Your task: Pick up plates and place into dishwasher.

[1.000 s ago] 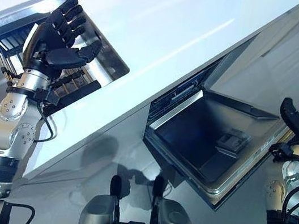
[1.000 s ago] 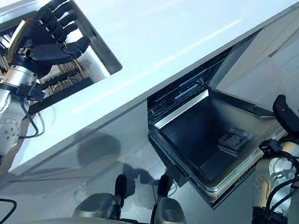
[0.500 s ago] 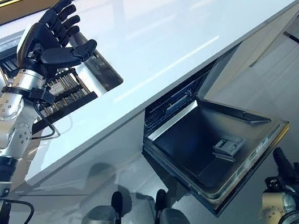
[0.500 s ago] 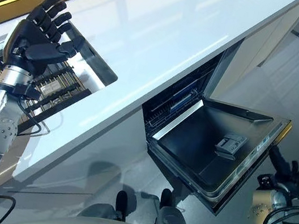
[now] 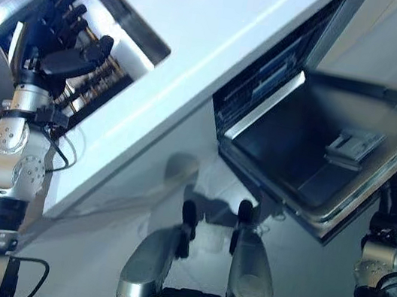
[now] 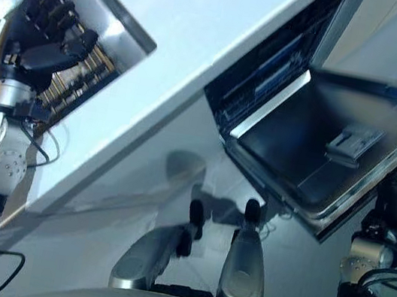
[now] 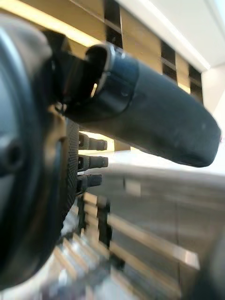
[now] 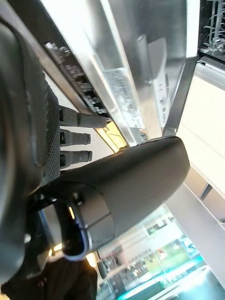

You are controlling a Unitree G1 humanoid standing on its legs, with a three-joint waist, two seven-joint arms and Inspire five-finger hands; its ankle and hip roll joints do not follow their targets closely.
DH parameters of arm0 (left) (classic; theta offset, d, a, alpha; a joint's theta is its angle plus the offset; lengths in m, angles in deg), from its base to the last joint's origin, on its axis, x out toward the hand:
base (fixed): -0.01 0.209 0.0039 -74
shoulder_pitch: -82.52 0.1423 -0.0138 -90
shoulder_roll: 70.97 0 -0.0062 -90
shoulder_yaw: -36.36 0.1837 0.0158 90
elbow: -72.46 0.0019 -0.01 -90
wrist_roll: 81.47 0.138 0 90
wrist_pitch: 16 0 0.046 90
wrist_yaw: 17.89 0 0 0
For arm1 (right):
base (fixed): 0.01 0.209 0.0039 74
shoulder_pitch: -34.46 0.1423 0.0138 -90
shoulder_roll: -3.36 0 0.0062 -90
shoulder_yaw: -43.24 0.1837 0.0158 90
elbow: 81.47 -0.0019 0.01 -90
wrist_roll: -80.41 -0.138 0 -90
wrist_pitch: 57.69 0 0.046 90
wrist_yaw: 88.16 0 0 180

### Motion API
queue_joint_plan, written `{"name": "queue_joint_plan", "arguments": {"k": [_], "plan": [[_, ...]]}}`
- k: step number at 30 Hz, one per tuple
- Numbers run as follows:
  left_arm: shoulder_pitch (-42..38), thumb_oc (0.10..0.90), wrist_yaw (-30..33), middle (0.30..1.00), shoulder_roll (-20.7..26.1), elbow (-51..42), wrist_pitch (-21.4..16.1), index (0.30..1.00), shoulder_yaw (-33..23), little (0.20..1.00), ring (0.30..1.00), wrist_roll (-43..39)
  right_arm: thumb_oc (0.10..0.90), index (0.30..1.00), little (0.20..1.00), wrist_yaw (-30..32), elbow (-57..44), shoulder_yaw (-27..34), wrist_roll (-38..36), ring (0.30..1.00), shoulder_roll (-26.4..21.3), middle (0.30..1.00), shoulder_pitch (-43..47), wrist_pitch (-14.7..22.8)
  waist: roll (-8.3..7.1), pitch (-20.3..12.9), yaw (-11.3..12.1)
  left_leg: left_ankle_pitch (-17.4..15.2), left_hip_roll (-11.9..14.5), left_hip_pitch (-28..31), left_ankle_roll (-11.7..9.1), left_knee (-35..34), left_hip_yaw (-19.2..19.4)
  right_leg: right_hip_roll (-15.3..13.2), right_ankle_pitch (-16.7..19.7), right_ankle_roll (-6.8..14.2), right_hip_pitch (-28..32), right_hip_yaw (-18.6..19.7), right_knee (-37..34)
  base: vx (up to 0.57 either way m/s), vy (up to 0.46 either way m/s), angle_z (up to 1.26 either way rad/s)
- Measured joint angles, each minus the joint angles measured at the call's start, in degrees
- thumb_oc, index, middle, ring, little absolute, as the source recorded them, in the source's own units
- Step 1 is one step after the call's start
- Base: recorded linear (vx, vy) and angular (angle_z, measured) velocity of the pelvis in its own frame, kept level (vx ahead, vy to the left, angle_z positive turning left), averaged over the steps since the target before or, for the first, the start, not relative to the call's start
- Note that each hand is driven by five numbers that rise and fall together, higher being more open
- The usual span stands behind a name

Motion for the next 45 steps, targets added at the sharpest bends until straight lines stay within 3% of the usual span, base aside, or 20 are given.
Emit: {"name": "queue_joint_plan", "arguments": {"k": [5,8,13,16,22,27,31,34,36,38,40,45], "plan": [[-2.5,0.800,2.4,0.900,1.2,-0.6,-0.3,0.900,0.0,0.900,0.900,-0.5,0.800,0.900,0.900,5.8,0.6,-0.6,1.1,0.900,-1.2,0.900,3.2,3.4,0.96,0.3,0.6,-0.6,-0.2,-4.7,-0.1,3.2,-0.1,-0.4,-1.4,-0.3,-5.7,0.9,4.7,-0.02,0.049,0.00],[-3.1,0.800,4.0,0.900,1.7,-2.2,-0.3,0.900,-0.1,0.900,0.900,-0.5,0.800,0.900,0.900,6.2,0.8,-0.5,1.3,0.900,-1.4,0.900,4.1,4.8,1.11,0.3,0.9,-0.6,-0.8,-6.6,-0.2,4.1,-1.4,-0.6,-2.0,-0.5,-7.8,0.9,6.3,0.01,0.019,0.02],[-2.7,0.800,3.9,0.900,1.8,-4.0,-0.3,0.900,-0.4,0.900,0.900,-0.4,0.800,0.900,0.900,-6.2,0.8,0.0,-4.7,0.900,-1.4,0.900,0.2,4.2,1.13,0.2,1.3,-0.7,-0.8,-7.4,-0.4,4.5,-1.6,-0.4,-2.0,-0.6,-8.4,1.0,6.3,-0.01,0.005,-0.01],[-1.2,0.800,3.5,0.900,2.3,-4.3,-0.3,0.900,-2.1,0.900,0.900,-0.4,0.800,0.900,0.900,-17.8,0.6,0.1,-6.3,0.900,-3.2,0.900,-3.2,0.5,1.12,0.2,0.4,-0.8,-0.7,-8.0,-0.4,4.6,-2.0,-0.1,-2.0,-0.5,-8.8,1.0,6.1,-0.04,-0.045,-0.05],[-0.9,0.800,3.1,0.900,4.2,-4.1,-0.3,0.900,-3.8,0.900,0.900,-0.4,0.800,0.900,0.900,-33.3,-3.4,0.1,-7.3,0.900,-5.7,0.900,-7.9,-7.0,1.03,0.3,0.2,-0.8,0.3,-9.6,-0.8,4.7,-3.9,2.1,-1.9,-0.5,-8.8,0.5,3.1,-0.02,-0.052,-0.21],[-0.9,0.800,3.2,0.900,5.8,-2.1,-0.4,0.900,-4.8,0.900,0.900,-0.3,0.800,0.900,0.900,-34.4,-10.5,-0.4,-4.3,0.900,-5.7,0.900,-8.3,-10.8,0.66,0.3,0.1,-0.8,0.6,-9.9,-1.0,4.8,-5.7,2.7,-1.9,-0.5,-8.6,-1.1,1.2,-0.01,0.005,-0.23],[-2.4,0.800,3.0,0.900,6.8,-0.5,-0.7,0.900,-4.4,0.900,0.900,-0.3,0.800,0.900,0.900,-37.5,-22.3,-13.2,3.7,0.900,-7.8,0.900,-4.1,-18.5,-0.16,0.4,0.2,-0.8,1.3,-9.6,-1.1,4.9,-5.7,2.7,-1.9,-0.5,-8.1,-2.4,0.5,0.01,0.032,-0.03],[-5.7,0.800,2.6,0.900,5.8,-1.4,-1.1,0.900,-0.4,0.900,0.900,-0.4,0.800,0.900,0.900,-34.2,-27.4,-25.0,9.2,0.900,-4.2,0.900,2.9,-20.8,-0.32,0.4,1.1,-0.8,1.3,-8.3,-1.1,5.6,-5.6,2.4,-1.8,-0.4,-6.6,-2.3,0.8,0.03,0.055,0.39],[-5.7,0.800,1.9,0.900,5.3,-4.3,-1.5,0.900,1.1,0.900,0.900,-0.3,0.800,0.900,0.900,-27.7,-30.5,-25.4,14.6,0.900,-0.6,0.900,4.3,-18.2,-0.49,0.5,2.2,-0.8,1.0,-8.2,-1.2,5.6,-4.9,2.5,-1.1,-0.4,-6.2,-1.3,1.2,0.03,0.064,0.47],[-4.3,0.800,1.9,0.900,4.5,-6.0,-1.4,0.900,1.7,0.900,0.900,-0.4,0.800,0.900,0.900,-20.7,-31.1,-24.2,20.4,0.900,-0.2,0.900,4.1,-13.6,-0.61,0.6,2.0,-0.8,0.2,-6.9,-0.9,4.8,-3.7,2.8,0.3,-0.4,-4.6,1.7,0.6,0.03,0.058,0.42],[-0.5,0.800,2.2,0.900,3.8,-7.4,-1.5,0.900,1.3,0.900,0.900,-0.5,0.800,0.900,0.900,-13.4,-31.3,-20.6,24.6,0.900,0.3,0.900,2.7,-8.6,-0.75,0.6,3.4,-1.0,0.2,-4.5,0.4,3.3,-2.0,2.6,1.1,0.5,-2.3,3.4,-1.5,0.04,0.053,-0.10],[5.2,0.800,2.5,0.900,2.1,-7.1,-1.5,0.900,-0.7,0.900,0.900,-0.4,0.800,0.900,0.900,4.3,-33.0,-11.5,32.6,0.900,3.1,0.900,1.5,6.0,-0.99,0.7,3.0,-2.8,-0.4,0.8,1.7,1.1,0.3,1.7,1.1,0.8,2.0,2.3,-3.5,0.03,0.063,-0.28]]}}
